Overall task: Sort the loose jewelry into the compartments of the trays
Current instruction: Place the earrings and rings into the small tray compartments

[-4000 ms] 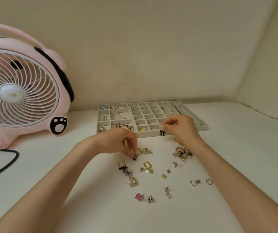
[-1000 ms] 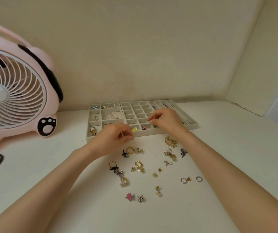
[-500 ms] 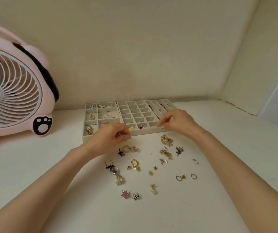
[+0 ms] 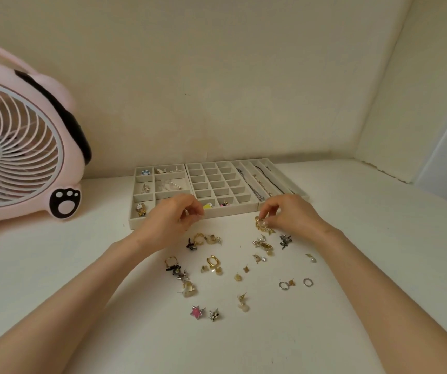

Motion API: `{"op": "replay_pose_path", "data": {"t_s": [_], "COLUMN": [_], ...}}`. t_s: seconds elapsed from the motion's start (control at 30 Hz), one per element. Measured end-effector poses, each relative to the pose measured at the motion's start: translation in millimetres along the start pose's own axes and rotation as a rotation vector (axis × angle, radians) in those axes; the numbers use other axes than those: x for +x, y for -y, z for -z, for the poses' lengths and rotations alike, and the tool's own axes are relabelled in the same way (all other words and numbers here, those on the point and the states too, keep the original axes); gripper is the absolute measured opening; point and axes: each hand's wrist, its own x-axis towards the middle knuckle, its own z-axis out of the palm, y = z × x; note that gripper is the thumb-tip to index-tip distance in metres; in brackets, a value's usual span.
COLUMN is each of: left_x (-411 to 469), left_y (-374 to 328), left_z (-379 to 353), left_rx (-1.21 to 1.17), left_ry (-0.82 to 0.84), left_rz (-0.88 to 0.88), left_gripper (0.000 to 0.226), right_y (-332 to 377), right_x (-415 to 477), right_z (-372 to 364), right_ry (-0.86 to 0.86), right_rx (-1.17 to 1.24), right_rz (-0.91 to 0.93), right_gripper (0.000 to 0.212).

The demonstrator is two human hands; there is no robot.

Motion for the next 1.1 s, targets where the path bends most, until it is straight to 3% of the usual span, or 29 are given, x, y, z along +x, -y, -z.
{"op": "replay_pose_path", "data": {"t_s": [0.17, 0.37, 0.57, 0.63, 0.73, 0.87, 1.1], "left_x": [0, 0, 0, -1, -4, -6, -7], "left_y": [2, 1, 2, -2, -15, -21, -24], "left_z": [1, 2, 8, 14, 19, 9, 1], "left_rx": [-0.001, -0.002, -0.057, -0.115, -0.117, 0.052, 0.174], "left_ry": [-0.021, -0.006, -0.005, 0.053, 0.289, 0.450, 0.447], "left_rz": [0.041, 0.062, 0.071, 0.025, -0.113, -0.215, -0.263], "left_gripper": [0.010, 0.007, 0.009, 0.009, 0.007, 0.019, 0.017], "right_y": [-1, 2, 6, 6, 5, 4, 6], "right_x": [0, 1, 2, 3, 3, 0, 0], "right_z": [4, -4, -8, -7, -7, -9, -8], "right_ry": [0.082, -0.055, -0.007, 0.016, 0.017, -0.014, -0.185], "right_rx": [-0.036, -0.035, -0.069, -0.067, -0.037, 0.042, 0.461], "right_rz": [-0.019, -0.034, -0.021, -0.024, -0.020, 0.000, -0.011], "right_gripper": [0.002, 0.018, 0.008, 0.010, 0.013, 0.015, 0.012]}}
